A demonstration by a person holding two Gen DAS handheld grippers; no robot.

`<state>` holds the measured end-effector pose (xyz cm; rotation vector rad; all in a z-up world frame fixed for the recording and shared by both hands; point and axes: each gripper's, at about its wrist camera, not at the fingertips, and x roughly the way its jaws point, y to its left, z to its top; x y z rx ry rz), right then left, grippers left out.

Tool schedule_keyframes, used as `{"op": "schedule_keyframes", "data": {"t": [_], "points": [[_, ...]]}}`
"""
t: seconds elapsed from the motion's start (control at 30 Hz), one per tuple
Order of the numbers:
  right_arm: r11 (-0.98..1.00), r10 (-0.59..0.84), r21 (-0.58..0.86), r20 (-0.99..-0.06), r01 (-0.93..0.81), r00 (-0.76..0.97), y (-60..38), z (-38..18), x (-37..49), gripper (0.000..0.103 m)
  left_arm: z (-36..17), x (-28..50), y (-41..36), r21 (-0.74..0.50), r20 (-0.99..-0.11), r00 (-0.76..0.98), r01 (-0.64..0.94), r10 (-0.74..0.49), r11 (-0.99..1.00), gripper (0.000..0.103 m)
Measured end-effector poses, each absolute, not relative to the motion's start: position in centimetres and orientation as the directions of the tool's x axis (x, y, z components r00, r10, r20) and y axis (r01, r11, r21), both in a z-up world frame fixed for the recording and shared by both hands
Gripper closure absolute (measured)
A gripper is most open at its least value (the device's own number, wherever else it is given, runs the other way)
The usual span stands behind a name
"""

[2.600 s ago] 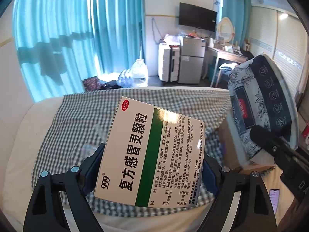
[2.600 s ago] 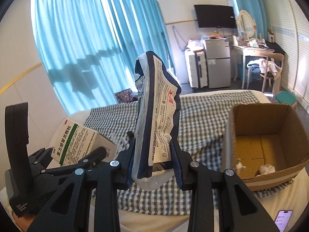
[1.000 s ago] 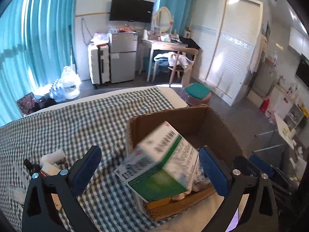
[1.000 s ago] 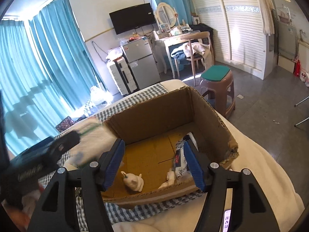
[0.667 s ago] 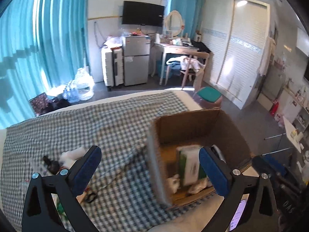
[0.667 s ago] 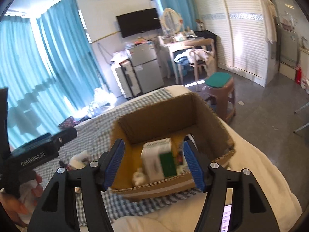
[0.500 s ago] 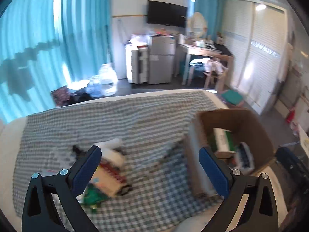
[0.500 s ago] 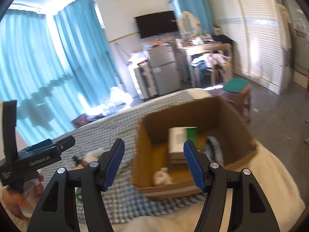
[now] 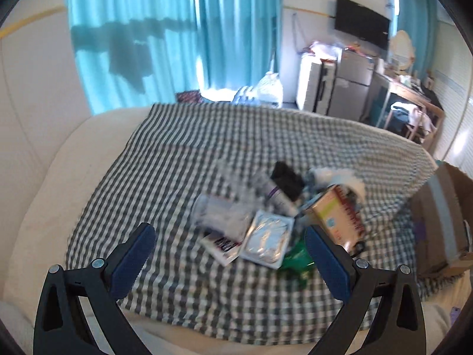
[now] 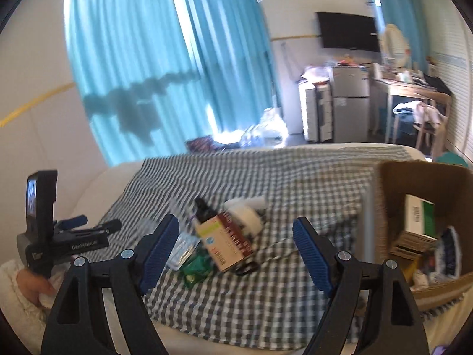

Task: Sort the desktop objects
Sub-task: 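Move both open tools back over the remaining items on the bed, then grasp the clear swab jar with the left tool while the right tool grasps the Amoxicillin Capsules box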

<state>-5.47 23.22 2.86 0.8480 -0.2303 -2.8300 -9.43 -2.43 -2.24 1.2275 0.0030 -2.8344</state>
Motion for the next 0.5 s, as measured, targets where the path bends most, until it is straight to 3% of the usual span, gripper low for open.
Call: {"op": "schedule_keyframes", "data": {"t": [0.5], "points": [[-0.950,-0.291,0.149,-0.743,0.275,-0.603,17.3,-9.7,-16.6,0.023,-10.8,-12.0,-2.9,-0.024,-0.829,-0.559,0.036,-0.001,-0.999,0.000]]}}
